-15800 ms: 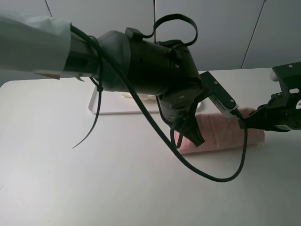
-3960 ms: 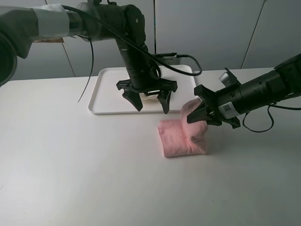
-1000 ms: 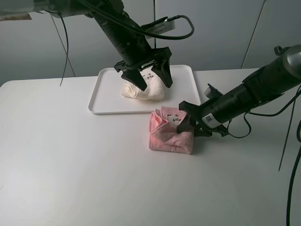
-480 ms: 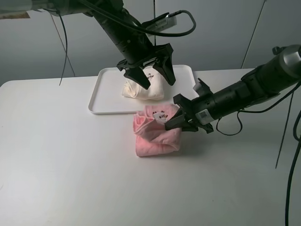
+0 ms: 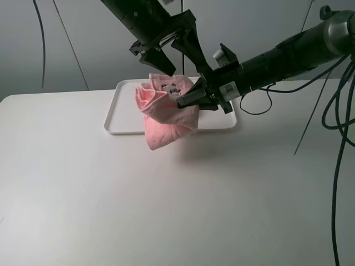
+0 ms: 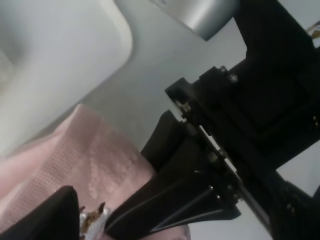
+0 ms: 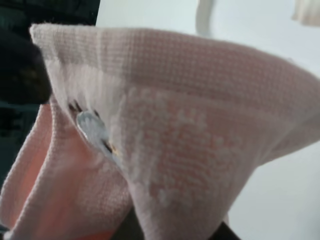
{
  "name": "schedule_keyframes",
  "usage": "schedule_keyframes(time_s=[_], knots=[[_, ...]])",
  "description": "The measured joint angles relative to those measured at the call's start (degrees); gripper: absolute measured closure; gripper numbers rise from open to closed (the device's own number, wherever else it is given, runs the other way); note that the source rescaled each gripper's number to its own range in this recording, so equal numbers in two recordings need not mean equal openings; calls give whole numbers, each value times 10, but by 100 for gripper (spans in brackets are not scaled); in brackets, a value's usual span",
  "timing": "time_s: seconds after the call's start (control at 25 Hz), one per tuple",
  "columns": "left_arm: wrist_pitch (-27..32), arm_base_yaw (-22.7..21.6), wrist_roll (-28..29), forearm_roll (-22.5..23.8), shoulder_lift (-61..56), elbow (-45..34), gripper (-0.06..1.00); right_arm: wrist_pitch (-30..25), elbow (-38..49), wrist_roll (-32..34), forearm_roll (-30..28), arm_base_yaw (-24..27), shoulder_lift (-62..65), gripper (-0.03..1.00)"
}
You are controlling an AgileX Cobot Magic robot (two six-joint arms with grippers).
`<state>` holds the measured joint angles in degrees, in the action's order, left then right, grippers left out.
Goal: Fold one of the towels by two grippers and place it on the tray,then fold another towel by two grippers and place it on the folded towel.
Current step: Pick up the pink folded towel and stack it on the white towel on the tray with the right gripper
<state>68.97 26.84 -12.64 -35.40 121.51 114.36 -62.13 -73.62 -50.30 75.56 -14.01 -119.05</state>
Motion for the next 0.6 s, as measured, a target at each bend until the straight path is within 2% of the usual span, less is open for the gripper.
schedule_keyframes(time_s=[0.12,0.32,0.6], knots=[[-3,-15,-4,6,-4,0,-3,-11,-69,37,-26,-20,-21,85],[-11,-36,-9,50,-7,0,-3,-28,-195,97,-74,-48,-99,85],[-48,-48,-19,93,-7,0,-2,-72,-376,145,-123,-56,-199,85]])
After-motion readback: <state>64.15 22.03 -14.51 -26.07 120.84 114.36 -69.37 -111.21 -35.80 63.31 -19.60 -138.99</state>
